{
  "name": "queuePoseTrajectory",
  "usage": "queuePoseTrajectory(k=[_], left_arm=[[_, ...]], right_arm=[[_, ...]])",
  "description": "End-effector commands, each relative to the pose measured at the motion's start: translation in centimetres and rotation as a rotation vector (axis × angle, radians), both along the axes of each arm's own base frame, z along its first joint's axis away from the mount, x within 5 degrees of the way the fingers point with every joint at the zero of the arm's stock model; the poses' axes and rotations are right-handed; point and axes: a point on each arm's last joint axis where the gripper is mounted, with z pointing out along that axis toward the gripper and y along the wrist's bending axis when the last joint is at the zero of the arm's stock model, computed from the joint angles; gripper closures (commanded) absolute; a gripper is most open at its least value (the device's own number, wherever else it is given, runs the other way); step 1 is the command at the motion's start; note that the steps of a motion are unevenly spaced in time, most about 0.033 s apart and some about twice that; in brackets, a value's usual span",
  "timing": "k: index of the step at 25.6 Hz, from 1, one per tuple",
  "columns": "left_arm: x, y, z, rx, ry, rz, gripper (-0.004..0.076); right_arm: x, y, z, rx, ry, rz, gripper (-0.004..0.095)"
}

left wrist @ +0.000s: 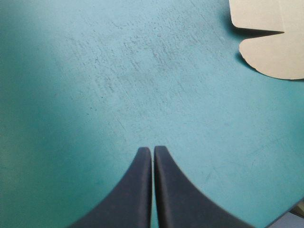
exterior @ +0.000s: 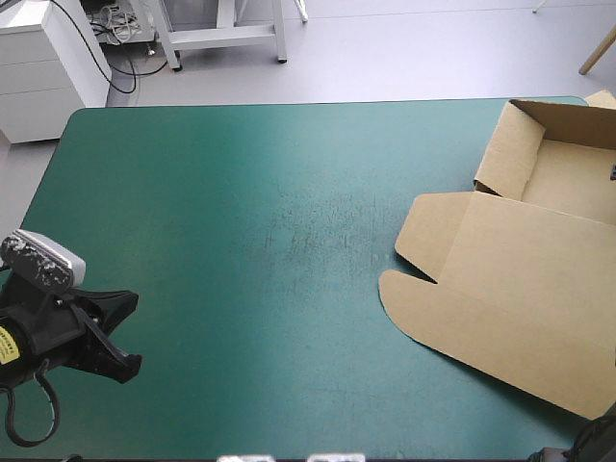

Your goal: Fold the box

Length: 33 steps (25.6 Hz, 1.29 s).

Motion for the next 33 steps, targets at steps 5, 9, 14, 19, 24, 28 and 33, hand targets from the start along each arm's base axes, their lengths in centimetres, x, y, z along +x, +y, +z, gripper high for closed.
queuePoseTrajectory(k=[5,9,14,19,24,28,33], left_arm=[[-0.3,-0.1,0.5,-0.020,0.004,-0.014,0.0731],[-0.3,-0.1,0.5,-0.010,-0.003,-0.024,0.0731],[-0.3,-0.1,0.5,-0.014,-0.008,-0.023,0.0731],[-0.3,-0.1,0.6,-0.016,-0.012,-0.022,0.0731],[-0.3,-0.1,0.5,-0.018,-0.006,-0.019,0.0731],[-0.6,0.1,0.6,-0.026,-0.019,-0.013,0.0731],[-2.2,0.8,1.5,-0.094,-0.142,-0.004,0.0731]], right_arm=[[-2.4,-2.9,2.0,0.035,-0.084,-0.061,0.0058],[-3.1,-2.3,3.3,0.081,-0.062,-0.082,-0.0016],[-5.0,0.7,9.1,0.165,-0.203,0.014,-0.0016],[-7.0,5.3,13.6,0.225,-0.374,0.158,0.0125],[-9.0,10.8,15.2,0.199,-0.391,0.328,0.0701],[-10.6,15.2,15.2,0.203,-0.433,0.461,0.0913],[-13.3,19.4,13.3,0.224,-0.416,0.616,0.0914]])
